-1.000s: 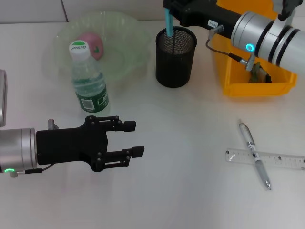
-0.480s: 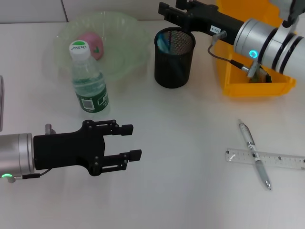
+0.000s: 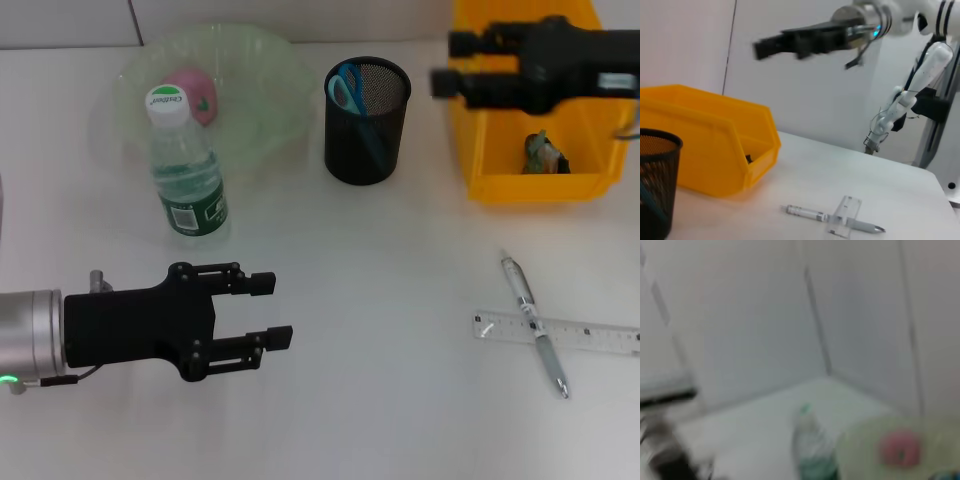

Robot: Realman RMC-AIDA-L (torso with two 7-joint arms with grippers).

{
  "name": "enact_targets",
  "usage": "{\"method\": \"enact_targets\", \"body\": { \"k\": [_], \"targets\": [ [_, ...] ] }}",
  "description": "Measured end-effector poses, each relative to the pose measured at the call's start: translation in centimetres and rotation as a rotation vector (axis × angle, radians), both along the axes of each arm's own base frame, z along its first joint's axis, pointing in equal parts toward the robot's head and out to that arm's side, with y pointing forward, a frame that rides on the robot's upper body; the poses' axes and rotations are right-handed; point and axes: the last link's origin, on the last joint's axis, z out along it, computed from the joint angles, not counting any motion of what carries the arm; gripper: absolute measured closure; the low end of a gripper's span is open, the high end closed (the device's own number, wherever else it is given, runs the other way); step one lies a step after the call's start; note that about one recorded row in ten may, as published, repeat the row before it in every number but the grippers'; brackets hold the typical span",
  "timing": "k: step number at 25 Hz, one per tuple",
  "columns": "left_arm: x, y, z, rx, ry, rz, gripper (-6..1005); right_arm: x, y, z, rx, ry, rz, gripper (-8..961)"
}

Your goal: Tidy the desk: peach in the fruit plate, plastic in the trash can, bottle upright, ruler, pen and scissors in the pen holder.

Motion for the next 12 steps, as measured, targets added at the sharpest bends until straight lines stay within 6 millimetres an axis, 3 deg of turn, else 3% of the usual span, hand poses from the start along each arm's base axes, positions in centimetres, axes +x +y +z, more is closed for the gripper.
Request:
{"method": "enact_targets", "body": {
  "k": [3,7,12],
  "targets": [
    [-0.1,-0.3,-0.1,-0.018,0.004,-0.007,362,0.2,-2.8,3.2,-0.161,-0.252,0.053,304],
    [0.0,-0.7,-0.1,-0.043,0.002,-0.020,362,0.3,-4.4,3.9,-0.257,-0.449,0.041,312],
    [0.1,-1.1,-0.3,-0.077,0.007,-0.031,361,0.1,-5.4,1.7,-0.326,-0.659,0.038,321]
  ]
}}
